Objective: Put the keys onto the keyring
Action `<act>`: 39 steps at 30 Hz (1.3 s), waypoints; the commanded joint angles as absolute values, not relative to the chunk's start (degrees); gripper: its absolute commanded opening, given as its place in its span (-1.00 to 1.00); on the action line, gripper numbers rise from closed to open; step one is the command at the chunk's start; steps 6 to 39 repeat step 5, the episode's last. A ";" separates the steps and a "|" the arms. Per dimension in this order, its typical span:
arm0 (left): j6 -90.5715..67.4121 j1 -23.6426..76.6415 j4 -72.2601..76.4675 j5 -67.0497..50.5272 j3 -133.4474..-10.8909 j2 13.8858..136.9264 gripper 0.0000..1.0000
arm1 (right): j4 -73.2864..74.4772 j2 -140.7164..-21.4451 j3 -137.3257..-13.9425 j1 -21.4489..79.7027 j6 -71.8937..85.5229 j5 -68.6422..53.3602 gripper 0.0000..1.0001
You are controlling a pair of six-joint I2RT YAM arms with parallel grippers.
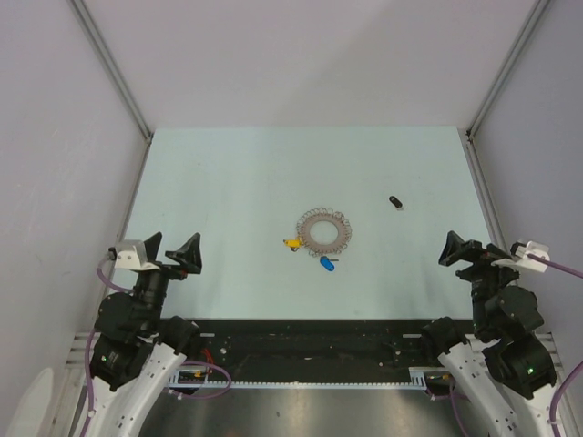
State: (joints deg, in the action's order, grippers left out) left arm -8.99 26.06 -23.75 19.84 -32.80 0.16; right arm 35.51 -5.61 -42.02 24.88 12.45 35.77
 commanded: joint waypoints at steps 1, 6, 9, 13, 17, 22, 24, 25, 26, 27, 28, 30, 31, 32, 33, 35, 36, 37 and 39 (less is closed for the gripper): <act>-8.88 25.49 -23.56 20.39 -32.69 -3.43 1.00 | 35.59 -5.36 -41.84 24.70 13.45 36.56 0.99; -8.70 25.58 -23.03 20.30 -32.61 -3.34 1.00 | 35.42 -5.27 -41.92 24.61 13.36 36.83 1.00; -8.70 25.58 -23.03 20.30 -32.61 -3.34 1.00 | 35.42 -5.27 -41.92 24.61 13.36 36.83 1.00; -8.70 25.58 -23.03 20.30 -32.61 -3.34 1.00 | 35.42 -5.27 -41.92 24.61 13.36 36.83 1.00; -8.70 25.58 -23.03 20.30 -32.61 -3.34 1.00 | 35.42 -5.27 -41.92 24.61 13.36 36.83 1.00; -8.70 25.58 -23.03 20.30 -32.61 -3.34 1.00 | 35.42 -5.27 -41.92 24.61 13.36 36.83 1.00; -8.70 25.58 -23.03 20.30 -32.61 -3.34 1.00 | 35.42 -5.27 -41.92 24.61 13.36 36.83 1.00; -8.70 25.58 -23.03 20.30 -32.61 -3.34 1.00 | 35.42 -5.27 -41.92 24.61 13.36 36.83 1.00; -8.70 25.58 -23.03 20.30 -32.61 -3.34 1.00 | 35.42 -5.27 -41.92 24.61 13.36 36.83 1.00; -8.70 25.58 -23.03 20.30 -32.61 -3.34 1.00 | 35.42 -5.27 -41.92 24.61 13.36 36.83 1.00; -8.70 25.58 -23.03 20.30 -32.61 -3.34 1.00 | 35.42 -5.27 -41.92 24.61 13.36 36.83 1.00; -8.70 25.58 -23.03 20.30 -32.61 -3.34 1.00 | 35.42 -5.27 -41.92 24.61 13.36 36.83 1.00; -8.70 25.58 -23.03 20.30 -32.61 -3.34 1.00 | 35.42 -5.27 -41.92 24.61 13.36 36.83 1.00; -8.70 25.58 -23.03 20.30 -32.61 -3.34 1.00 | 35.42 -5.27 -41.92 24.61 13.36 36.83 1.00; -8.70 25.58 -23.03 20.30 -32.61 -3.34 1.00 | 35.42 -5.27 -41.92 24.61 13.36 36.83 1.00; -8.70 25.58 -23.03 20.30 -32.61 -3.34 1.00 | 35.42 -5.27 -41.92 24.61 13.36 36.83 1.00; -8.70 25.58 -23.03 20.30 -32.61 -3.34 1.00 | 35.42 -5.27 -41.92 24.61 13.36 36.83 1.00; -8.70 25.58 -23.03 20.30 -32.61 -3.34 1.00 | 35.42 -5.27 -41.92 24.61 13.36 36.83 1.00; -8.70 25.58 -23.03 20.30 -32.61 -3.34 1.00 | 35.42 -5.27 -41.92 24.61 13.36 36.83 1.00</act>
